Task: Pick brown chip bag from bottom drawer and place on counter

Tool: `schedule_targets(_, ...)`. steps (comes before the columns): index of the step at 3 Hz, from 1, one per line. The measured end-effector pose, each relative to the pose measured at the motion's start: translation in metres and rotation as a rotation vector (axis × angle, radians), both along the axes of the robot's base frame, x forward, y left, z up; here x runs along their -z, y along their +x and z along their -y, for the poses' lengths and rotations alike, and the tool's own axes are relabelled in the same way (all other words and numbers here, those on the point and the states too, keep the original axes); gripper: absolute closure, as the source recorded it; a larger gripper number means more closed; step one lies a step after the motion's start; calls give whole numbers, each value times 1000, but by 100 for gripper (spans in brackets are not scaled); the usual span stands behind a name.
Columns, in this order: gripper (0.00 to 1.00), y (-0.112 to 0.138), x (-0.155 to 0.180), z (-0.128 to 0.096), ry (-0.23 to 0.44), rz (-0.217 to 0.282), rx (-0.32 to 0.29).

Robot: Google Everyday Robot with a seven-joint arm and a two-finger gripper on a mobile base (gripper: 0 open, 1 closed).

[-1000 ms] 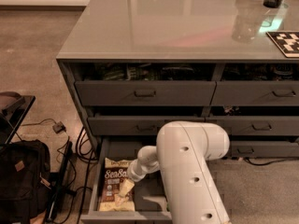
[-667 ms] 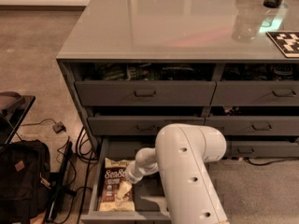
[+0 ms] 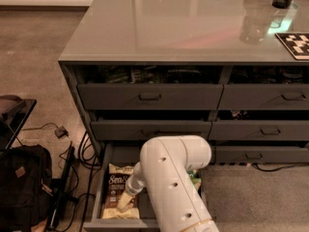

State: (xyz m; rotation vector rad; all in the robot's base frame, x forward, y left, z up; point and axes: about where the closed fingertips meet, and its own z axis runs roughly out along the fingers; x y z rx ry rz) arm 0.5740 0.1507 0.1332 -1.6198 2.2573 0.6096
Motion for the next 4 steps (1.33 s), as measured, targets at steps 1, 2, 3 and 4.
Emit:
schedule_targets(1,0,-1,3,-1,-1,-2,-1)
schedule_targets(2,19,-1,3,-1,-1,-2,-1)
schedule_targets(3,42,-1,3,-1,-1,-2,-1)
schedule_targets(4,66,-1,3,-1,-1,-2,-1)
